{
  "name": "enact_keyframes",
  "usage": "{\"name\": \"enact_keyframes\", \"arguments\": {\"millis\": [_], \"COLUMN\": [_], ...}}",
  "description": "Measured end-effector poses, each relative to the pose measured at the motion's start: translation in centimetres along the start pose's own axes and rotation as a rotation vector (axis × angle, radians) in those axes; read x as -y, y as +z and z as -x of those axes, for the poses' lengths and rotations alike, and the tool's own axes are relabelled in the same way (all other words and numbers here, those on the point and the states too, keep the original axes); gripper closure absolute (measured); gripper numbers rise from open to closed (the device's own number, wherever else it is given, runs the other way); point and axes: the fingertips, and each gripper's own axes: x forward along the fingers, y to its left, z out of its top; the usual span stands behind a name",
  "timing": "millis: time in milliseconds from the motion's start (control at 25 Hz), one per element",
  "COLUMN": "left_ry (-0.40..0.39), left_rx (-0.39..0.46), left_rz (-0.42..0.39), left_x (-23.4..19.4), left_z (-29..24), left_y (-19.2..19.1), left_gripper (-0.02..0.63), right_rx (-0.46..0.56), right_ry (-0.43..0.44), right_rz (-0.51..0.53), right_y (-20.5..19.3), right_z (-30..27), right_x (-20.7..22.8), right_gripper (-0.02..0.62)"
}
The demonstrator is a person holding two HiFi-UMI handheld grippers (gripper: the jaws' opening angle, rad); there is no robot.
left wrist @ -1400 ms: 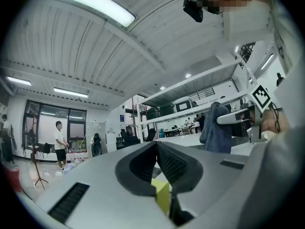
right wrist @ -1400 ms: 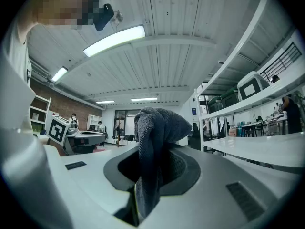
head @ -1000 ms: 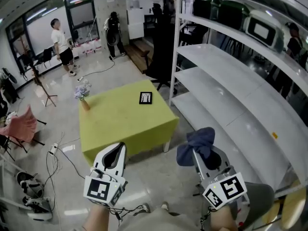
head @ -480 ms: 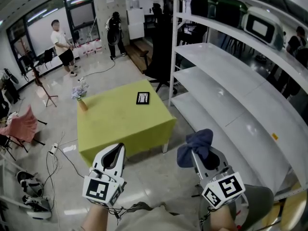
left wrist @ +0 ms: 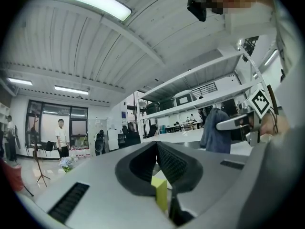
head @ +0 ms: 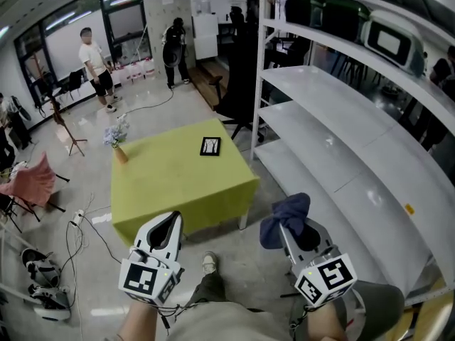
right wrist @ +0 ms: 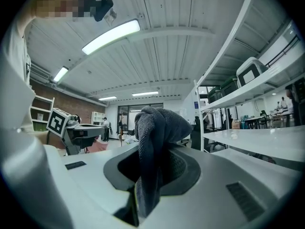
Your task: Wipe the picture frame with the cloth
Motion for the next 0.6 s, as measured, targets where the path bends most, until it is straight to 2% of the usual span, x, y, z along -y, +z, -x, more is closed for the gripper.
{"name": "enact_keyframes", "arguments": {"millis": [280,600], "left_ry": [-0.016,0.01], "left_rx": [-0.015,-0.058], "left_rz": [0.004,0.015], "left_x": [-0.6,-4.8], "left_z": [-3.3,-7.7], "left_y": [-2.9,-5.3], "left_gripper": [0.598,0.598], "right_rx": [-0.036,-0.077], "right_ry": [0.016,0.025], "right_rz": [-0.012,-0.017], "right_y": [-3.0,-4.7], "right_z": [-3.6,-9.7], "right_x": [1.4,4.1], "right_gripper": [0.523,0.523]}}
